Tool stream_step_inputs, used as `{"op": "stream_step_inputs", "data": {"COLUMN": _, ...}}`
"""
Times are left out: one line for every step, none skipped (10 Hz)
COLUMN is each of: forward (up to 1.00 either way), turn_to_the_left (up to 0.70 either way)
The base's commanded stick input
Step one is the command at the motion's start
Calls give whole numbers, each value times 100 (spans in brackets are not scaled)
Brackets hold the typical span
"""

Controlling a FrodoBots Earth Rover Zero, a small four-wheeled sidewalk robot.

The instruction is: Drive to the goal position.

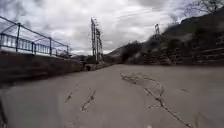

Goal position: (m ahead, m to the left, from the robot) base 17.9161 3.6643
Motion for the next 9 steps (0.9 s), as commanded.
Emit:
{"op": "stream_step_inputs", "data": {"forward": 70, "turn_to_the_left": 0}}
{"op": "stream_step_inputs", "data": {"forward": 70, "turn_to_the_left": 0}}
{"op": "stream_step_inputs", "data": {"forward": 70, "turn_to_the_left": 0}}
{"op": "stream_step_inputs", "data": {"forward": 70, "turn_to_the_left": 0}}
{"op": "stream_step_inputs", "data": {"forward": 70, "turn_to_the_left": 0}}
{"op": "stream_step_inputs", "data": {"forward": 70, "turn_to_the_left": 0}}
{"op": "stream_step_inputs", "data": {"forward": 70, "turn_to_the_left": 0}}
{"op": "stream_step_inputs", "data": {"forward": 70, "turn_to_the_left": 0}}
{"op": "stream_step_inputs", "data": {"forward": 70, "turn_to_the_left": 0}}
